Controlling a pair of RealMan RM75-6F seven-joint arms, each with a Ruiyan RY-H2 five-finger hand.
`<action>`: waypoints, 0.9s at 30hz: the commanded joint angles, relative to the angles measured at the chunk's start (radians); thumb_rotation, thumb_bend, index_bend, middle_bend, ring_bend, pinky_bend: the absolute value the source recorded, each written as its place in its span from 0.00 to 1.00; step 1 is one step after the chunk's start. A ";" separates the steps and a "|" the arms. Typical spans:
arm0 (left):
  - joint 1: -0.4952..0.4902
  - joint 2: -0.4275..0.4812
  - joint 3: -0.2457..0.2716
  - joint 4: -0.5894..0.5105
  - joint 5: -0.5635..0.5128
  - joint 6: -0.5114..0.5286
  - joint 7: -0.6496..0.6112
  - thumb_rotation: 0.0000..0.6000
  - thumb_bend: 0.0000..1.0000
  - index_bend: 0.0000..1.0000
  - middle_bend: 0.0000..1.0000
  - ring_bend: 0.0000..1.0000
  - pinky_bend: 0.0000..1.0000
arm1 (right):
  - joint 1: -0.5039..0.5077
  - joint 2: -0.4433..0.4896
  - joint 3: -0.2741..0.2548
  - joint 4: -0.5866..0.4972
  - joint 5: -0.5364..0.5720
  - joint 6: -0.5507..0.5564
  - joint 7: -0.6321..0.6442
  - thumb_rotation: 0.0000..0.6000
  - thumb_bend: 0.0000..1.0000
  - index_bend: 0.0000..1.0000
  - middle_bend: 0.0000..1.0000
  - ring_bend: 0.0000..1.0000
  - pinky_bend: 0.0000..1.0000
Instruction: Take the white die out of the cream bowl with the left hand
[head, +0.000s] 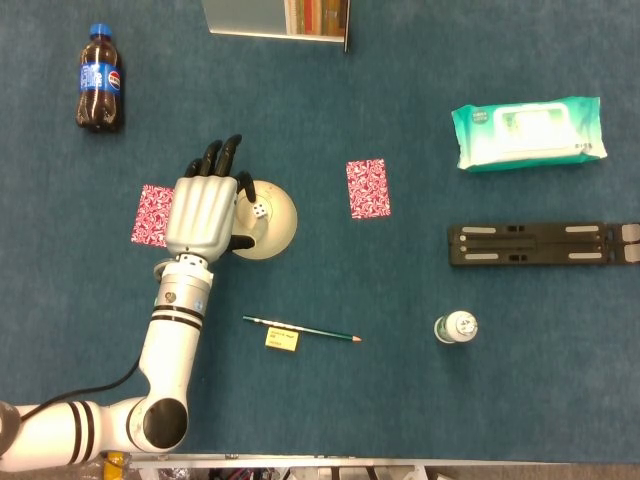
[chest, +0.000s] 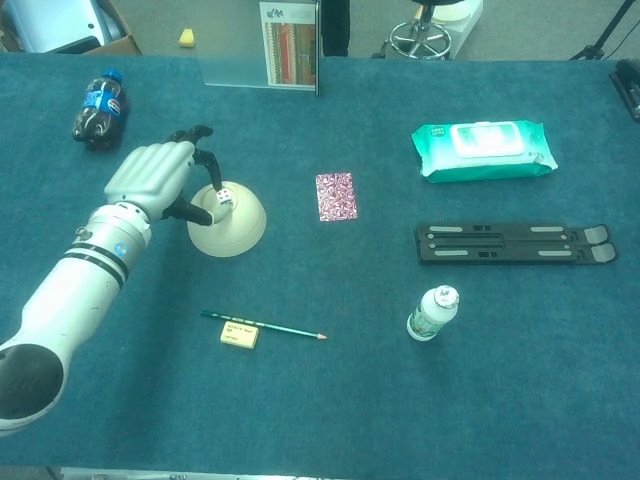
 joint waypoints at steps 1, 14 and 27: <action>0.000 -0.001 0.000 0.001 0.002 0.000 -0.001 0.83 0.27 0.49 0.07 0.05 0.20 | 0.000 -0.001 0.000 0.002 0.000 -0.001 0.001 1.00 0.00 0.30 0.29 0.21 0.25; -0.004 -0.016 -0.007 0.022 0.005 -0.007 -0.015 0.90 0.27 0.50 0.07 0.06 0.20 | -0.004 -0.002 -0.001 0.007 0.001 -0.001 0.004 1.00 0.00 0.30 0.29 0.21 0.25; 0.000 -0.019 -0.007 0.027 0.019 -0.001 -0.025 1.00 0.27 0.56 0.09 0.06 0.20 | -0.008 -0.003 -0.002 0.011 -0.001 0.001 0.011 1.00 0.00 0.30 0.29 0.21 0.25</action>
